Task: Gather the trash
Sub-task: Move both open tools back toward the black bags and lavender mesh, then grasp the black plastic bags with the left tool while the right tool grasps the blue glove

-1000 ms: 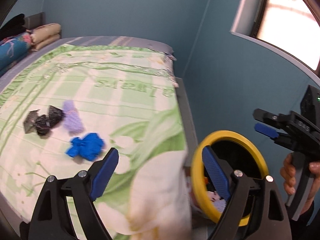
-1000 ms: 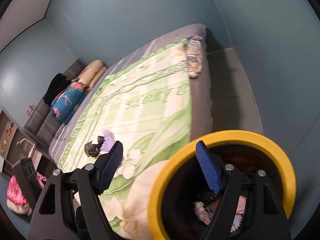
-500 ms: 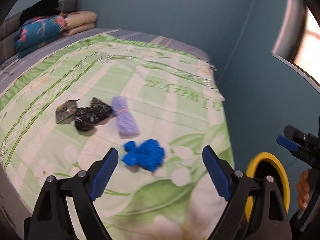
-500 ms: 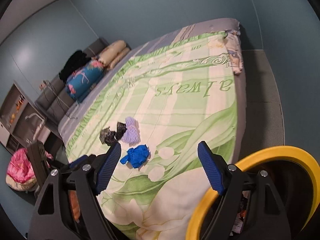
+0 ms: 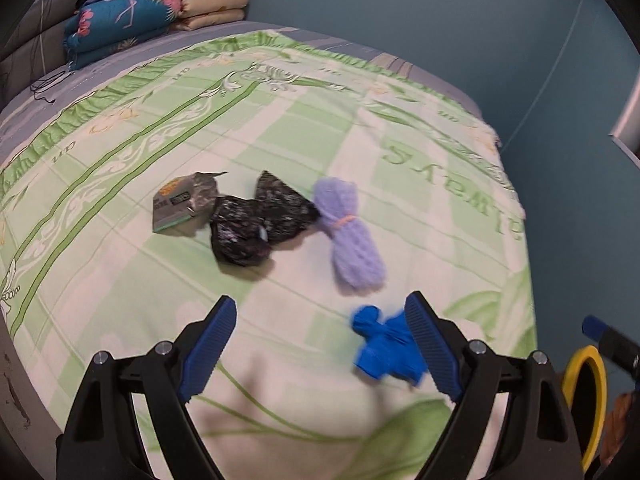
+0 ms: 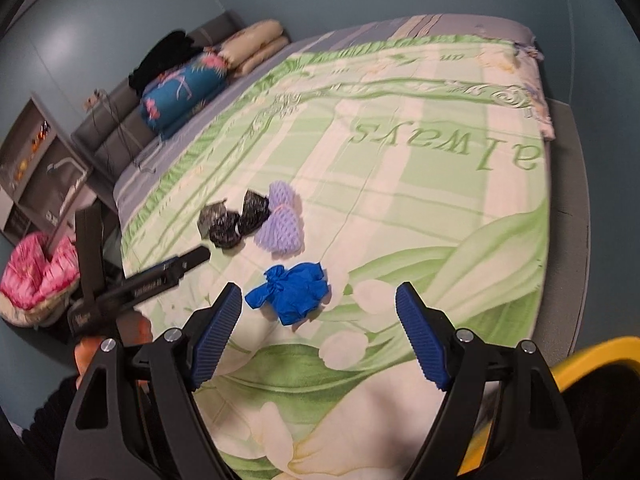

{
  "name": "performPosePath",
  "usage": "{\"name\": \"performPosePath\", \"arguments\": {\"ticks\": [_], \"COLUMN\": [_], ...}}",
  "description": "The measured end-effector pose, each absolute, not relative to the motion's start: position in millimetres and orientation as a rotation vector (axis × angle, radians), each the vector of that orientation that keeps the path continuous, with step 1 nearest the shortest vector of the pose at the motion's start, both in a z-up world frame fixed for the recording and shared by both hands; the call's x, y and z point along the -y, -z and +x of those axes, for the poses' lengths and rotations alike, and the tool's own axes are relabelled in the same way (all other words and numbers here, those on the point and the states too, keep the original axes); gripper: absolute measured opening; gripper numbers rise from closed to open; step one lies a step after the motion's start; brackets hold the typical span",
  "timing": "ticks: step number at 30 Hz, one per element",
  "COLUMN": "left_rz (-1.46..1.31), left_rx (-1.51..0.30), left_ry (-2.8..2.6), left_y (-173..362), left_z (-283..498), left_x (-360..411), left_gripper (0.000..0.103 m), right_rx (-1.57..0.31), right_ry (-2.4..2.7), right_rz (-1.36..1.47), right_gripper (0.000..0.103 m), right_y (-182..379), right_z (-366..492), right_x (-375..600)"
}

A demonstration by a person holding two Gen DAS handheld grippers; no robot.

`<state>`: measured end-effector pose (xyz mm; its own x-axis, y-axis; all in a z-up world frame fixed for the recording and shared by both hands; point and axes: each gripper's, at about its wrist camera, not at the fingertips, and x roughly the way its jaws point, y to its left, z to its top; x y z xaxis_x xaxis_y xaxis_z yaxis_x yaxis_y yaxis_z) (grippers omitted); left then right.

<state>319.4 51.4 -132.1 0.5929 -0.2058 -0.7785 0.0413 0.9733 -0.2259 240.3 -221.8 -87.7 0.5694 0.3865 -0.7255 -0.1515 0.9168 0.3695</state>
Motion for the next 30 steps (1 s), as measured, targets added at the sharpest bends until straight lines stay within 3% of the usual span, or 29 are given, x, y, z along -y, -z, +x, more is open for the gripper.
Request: {"name": "performPosePath", "arguments": {"ticks": [30], "left_rz": [-0.221], "left_rx": [-1.025], "left_ry": [0.096], "left_y": [194], "left_z": [423], "left_x": [-76], "left_gripper": [0.081], "right_rx": [-1.133], "right_ry": [-0.389], "right_rz": [-0.093], "right_gripper": [0.075], "right_y": [188], "right_z": [322], "right_x": [102]}}
